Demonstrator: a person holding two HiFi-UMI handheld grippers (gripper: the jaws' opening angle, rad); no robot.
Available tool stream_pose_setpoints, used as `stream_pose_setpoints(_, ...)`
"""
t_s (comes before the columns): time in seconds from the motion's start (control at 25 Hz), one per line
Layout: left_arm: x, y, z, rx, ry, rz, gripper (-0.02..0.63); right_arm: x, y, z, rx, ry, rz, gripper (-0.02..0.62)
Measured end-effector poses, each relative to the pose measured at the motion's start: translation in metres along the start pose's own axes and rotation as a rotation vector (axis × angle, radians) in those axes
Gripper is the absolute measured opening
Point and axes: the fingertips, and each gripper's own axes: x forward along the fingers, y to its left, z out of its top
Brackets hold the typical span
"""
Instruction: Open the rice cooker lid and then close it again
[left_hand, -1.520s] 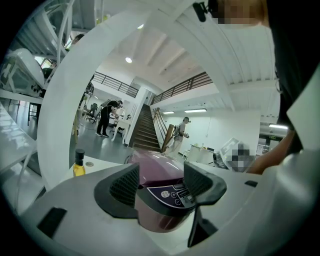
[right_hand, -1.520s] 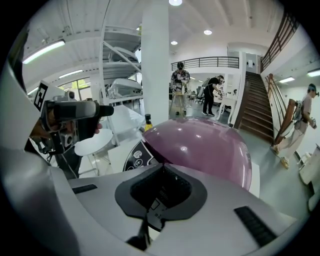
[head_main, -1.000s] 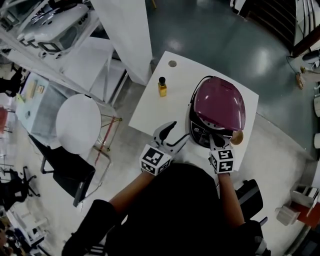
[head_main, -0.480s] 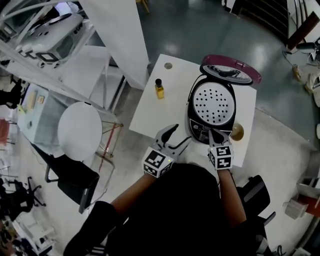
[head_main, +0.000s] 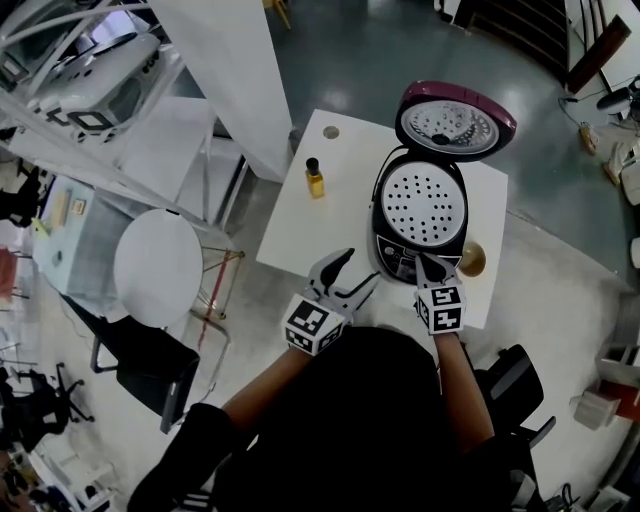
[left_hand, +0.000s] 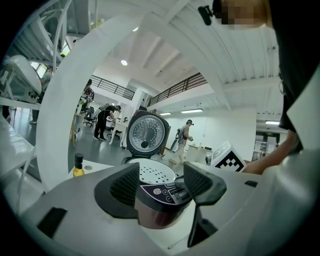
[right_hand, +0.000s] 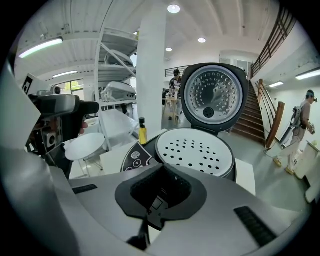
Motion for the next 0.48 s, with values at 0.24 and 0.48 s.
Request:
stream_pose_setpoints(0.24, 0.003, -0.008, 0.002, -0.002, -0.004, -0.04, 0.257, -0.002, -0.002, 0.005, 0.061, -0.043, 0.005, 0.0)
stream_pose_setpoints(0.48, 0.012, -0.001, 0.035, 0.015, -0.036, -0.074, 0.256, -0.021, 0.005, 0.013, 0.113, -0.115, -0.026, 0.0)
